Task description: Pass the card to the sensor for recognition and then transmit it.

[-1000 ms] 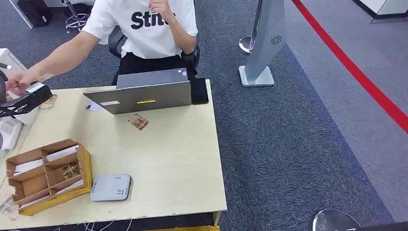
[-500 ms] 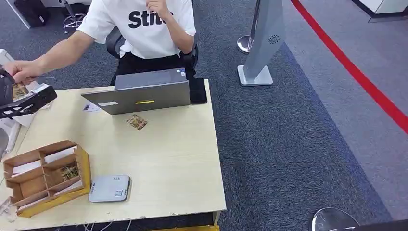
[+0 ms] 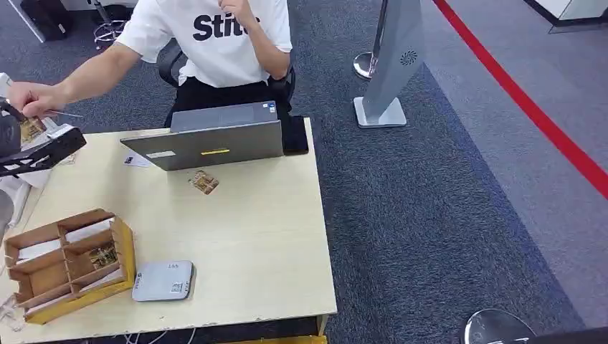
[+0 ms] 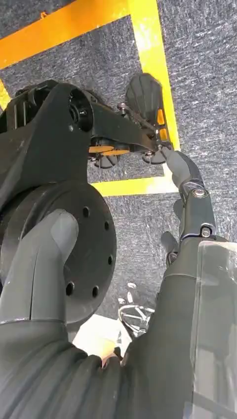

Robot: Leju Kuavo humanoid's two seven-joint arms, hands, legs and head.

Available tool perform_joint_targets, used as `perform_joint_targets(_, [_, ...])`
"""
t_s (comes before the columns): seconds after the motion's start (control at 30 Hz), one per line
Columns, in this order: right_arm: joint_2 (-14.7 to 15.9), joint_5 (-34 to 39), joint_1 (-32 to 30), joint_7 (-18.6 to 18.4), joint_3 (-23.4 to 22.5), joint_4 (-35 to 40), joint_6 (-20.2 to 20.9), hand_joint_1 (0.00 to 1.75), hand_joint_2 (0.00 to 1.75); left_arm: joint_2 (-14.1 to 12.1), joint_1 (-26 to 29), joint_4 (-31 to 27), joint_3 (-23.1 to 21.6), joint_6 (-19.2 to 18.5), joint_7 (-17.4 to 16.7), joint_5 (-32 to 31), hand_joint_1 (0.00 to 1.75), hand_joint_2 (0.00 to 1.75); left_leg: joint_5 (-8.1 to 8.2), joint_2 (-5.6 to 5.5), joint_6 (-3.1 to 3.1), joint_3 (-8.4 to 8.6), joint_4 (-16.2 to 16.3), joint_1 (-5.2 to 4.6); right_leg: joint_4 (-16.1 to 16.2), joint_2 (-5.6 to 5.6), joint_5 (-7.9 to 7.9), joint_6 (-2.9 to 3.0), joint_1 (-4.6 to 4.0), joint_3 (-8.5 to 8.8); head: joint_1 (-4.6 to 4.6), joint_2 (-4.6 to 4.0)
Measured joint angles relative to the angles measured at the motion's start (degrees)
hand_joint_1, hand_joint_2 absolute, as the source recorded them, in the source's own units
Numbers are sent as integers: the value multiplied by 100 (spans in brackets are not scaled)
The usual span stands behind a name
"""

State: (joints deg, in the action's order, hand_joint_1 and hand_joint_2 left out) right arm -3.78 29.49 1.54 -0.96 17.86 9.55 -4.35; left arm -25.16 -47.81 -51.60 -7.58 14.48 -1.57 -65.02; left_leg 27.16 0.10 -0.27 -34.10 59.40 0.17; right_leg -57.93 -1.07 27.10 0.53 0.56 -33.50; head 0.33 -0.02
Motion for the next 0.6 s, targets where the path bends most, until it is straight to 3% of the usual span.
perform_joint_targets(0.07, [0,0,0,2,0,0,-26,0,175,0,165,-205,0,569,244,152,0,175,0,-1,0,1,0,0,0,1,0,0,0,2,0,0])
perform_joint_targets(0.27, [-4,0,-16,20,0,0,-81,0,175,41,834,-1271,20,1253,368,100,0,175,0,-3,0,0,0,0,0,5,0,0,0,3,0,0])
perform_joint_targets(0.53, [-4,-2,-22,57,0,0,-83,0,175,136,1130,-2203,52,1400,496,-114,0,175,-2,-7,2,1,0,-1,1,13,0,-1,0,7,2,0])
perform_joint_targets(0.6, [-4,0,-23,63,0,0,-85,0,175,166,1197,-2403,57,1582,535,-101,0,175,-2,-7,2,1,0,0,0,13,-1,0,0,7,0,0])
